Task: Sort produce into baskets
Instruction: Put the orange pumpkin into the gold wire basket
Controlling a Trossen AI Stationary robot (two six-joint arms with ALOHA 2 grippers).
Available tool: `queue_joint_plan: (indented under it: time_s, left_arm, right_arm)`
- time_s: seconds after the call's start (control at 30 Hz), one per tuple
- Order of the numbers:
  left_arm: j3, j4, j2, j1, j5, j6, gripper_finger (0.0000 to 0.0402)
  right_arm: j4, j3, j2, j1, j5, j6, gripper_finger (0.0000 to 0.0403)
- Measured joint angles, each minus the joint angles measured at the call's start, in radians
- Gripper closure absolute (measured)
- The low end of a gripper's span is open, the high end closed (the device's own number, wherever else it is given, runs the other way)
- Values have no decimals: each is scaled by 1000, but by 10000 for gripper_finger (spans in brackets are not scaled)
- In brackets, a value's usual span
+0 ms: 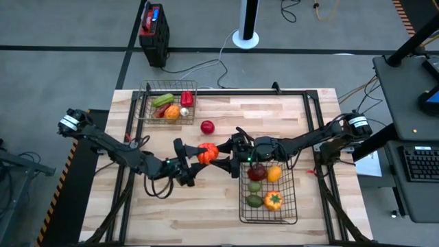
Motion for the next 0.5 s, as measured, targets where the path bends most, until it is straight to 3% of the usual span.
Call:
queue_joint_plan:
  time_s: [0.33, 0.5]
  left_arm:
    - [-1, -80, -112, 15, -187, -61, 153]
    - [-2, -199, -169, 95, -247, -72, 153]
  right_arm:
    - [-19, 0, -45, 1, 2, -90, 35]
    - [-34, 0, -47, 1, 7, -103, 35]
